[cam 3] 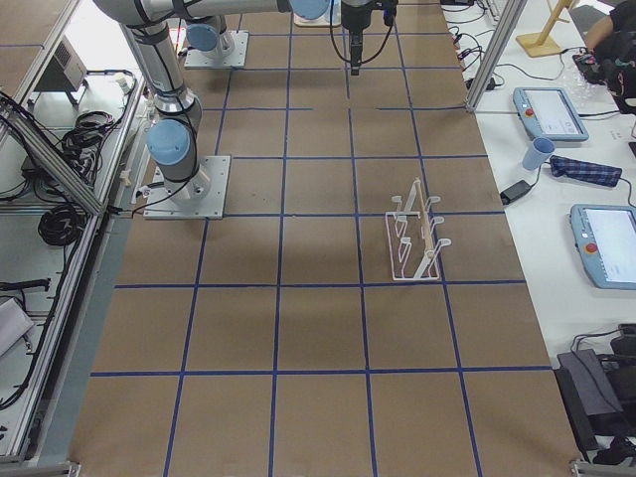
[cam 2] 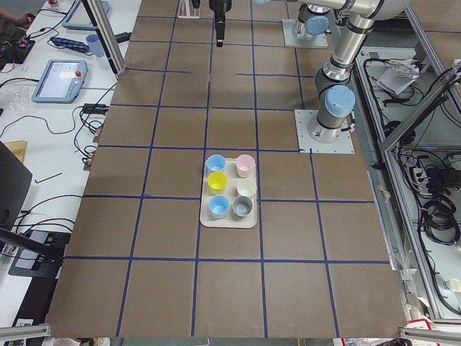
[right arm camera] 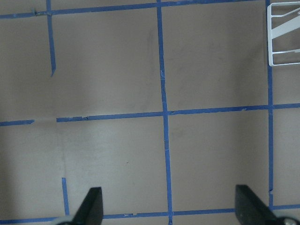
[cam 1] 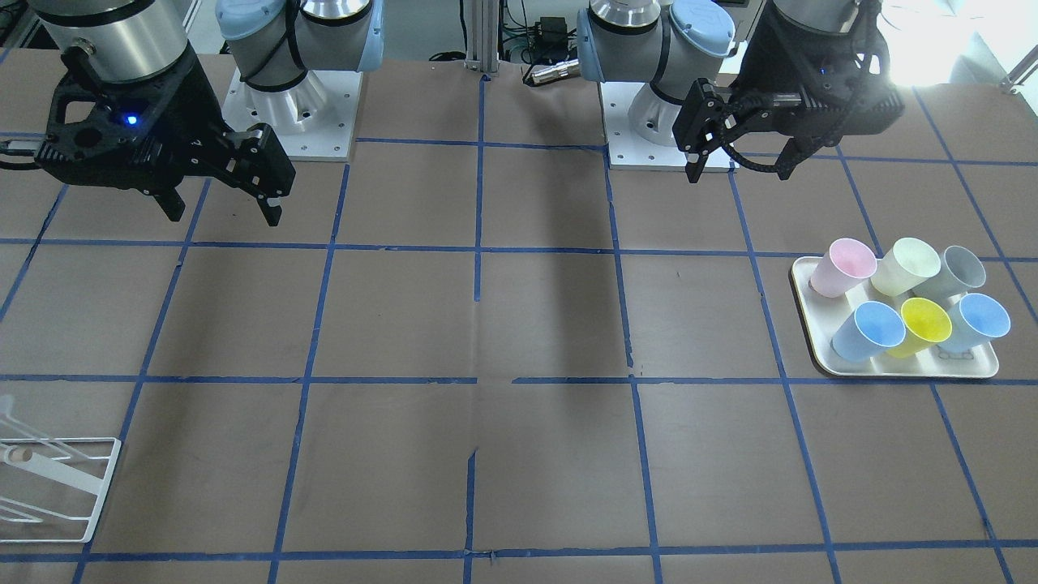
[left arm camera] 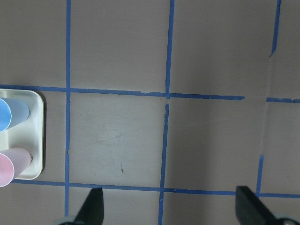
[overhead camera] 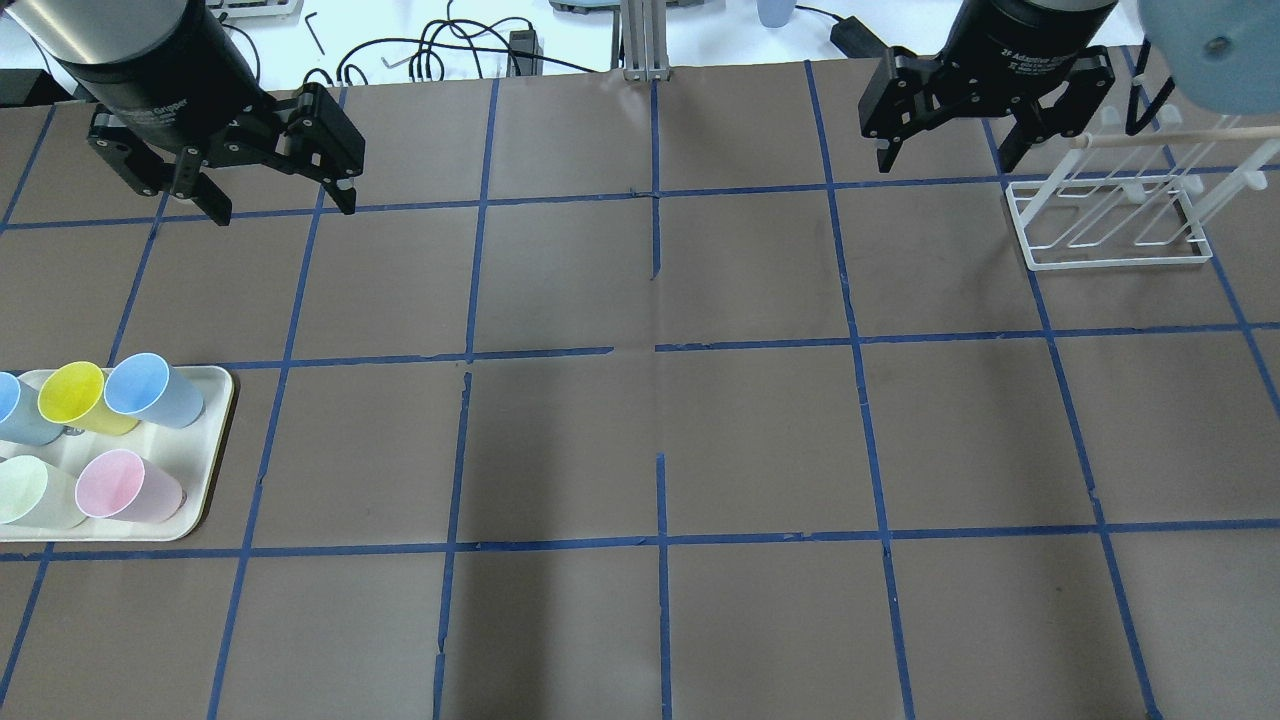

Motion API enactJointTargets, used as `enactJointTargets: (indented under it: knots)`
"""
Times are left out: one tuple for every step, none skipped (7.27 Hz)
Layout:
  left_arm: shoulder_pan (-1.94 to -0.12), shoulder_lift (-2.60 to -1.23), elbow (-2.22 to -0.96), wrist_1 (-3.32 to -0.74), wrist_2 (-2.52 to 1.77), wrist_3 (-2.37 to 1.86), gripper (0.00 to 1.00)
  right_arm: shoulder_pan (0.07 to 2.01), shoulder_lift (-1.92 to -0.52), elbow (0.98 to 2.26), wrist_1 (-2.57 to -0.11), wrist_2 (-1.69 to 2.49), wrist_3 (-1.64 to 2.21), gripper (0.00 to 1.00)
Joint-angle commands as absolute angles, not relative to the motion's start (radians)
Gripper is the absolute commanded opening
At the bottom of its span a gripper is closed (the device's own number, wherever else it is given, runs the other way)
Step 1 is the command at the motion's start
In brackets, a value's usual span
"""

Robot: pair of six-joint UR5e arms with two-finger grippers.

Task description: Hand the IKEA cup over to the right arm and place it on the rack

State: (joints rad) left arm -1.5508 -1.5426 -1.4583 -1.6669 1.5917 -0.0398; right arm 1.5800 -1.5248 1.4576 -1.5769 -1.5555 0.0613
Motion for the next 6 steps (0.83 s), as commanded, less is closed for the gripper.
enactJointTargets:
  knots:
    - [-1.551, -1.542, -1.465, -1.669, 1.597, -0.034, 1.0, 1.58, -1.525, 1.457, -1.577, -1.555, 0.061, 1.0]
    - [-1.551, -1.542, -1.465, -1.669, 1.595, -0.034, 1.0, 1.58, -1.525, 1.457, -1.577, -1.555, 0.061, 1.0]
    - [-1.551, -1.542, -1.46, -1.669, 1.595, -0.034, 1.0, 1.58, -1.525, 1.457, -1.577, -1.555, 0.061, 1.0]
    - [-1.552, -1.539, -1.463, -1.674, 1.595, -0.034, 1.0, 1.58, -1.525, 1.457, -1.577, -1.555, 0.061, 1.0]
    - [-1.554, -1.54, -1.462, -1.677, 1.595, -0.034, 1.0, 1.58, -1.525, 1.457, -1.577, -1.555, 0.061, 1.0]
    - [-1.554, -1.551, -1.466, -1.669, 1.594, -0.034, 1.0, 1.58, -1.525, 1.457, -1.577, -1.555, 0.061, 1.0]
